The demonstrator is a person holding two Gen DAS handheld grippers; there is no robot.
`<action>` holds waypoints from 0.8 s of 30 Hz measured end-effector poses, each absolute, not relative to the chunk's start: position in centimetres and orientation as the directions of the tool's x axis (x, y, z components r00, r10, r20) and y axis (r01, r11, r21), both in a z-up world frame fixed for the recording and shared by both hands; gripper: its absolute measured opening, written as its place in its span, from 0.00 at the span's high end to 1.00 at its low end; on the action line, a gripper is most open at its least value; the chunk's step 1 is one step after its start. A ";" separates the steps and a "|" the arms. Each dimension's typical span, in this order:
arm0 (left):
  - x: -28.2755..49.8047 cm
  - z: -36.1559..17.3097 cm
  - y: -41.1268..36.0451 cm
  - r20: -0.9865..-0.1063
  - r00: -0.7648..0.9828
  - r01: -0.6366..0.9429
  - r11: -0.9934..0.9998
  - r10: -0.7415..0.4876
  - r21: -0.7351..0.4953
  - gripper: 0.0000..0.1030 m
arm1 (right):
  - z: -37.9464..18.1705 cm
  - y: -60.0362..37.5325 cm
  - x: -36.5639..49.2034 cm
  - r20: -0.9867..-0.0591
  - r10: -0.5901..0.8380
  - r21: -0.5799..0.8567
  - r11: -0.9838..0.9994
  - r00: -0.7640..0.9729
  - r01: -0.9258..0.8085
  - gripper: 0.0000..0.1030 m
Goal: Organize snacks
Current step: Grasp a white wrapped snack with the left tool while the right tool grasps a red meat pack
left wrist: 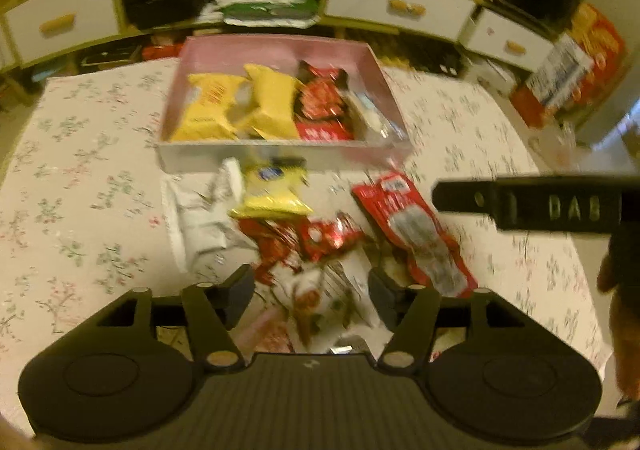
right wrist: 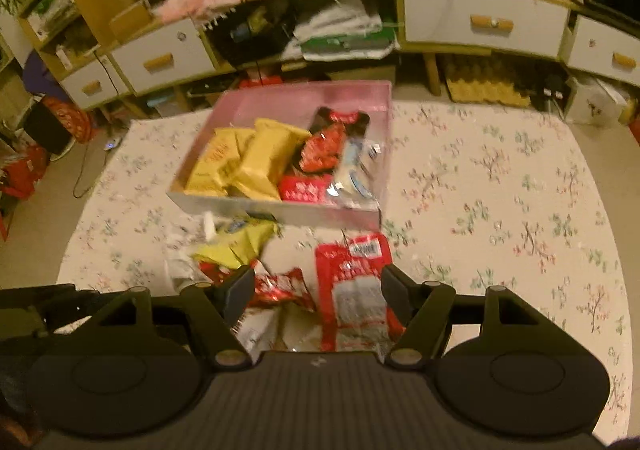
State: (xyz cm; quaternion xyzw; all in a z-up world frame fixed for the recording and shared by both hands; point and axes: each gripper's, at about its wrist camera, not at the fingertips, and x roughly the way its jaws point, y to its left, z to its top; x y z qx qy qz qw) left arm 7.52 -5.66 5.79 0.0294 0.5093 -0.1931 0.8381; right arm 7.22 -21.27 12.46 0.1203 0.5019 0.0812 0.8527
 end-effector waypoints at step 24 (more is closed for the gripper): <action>7.0 1.6 -6.8 -0.896 0.315 0.438 0.885 -0.314 -0.157 0.37 | 7.7 -23.0 7.4 -0.914 0.251 0.269 0.963 0.319 0.011 0.29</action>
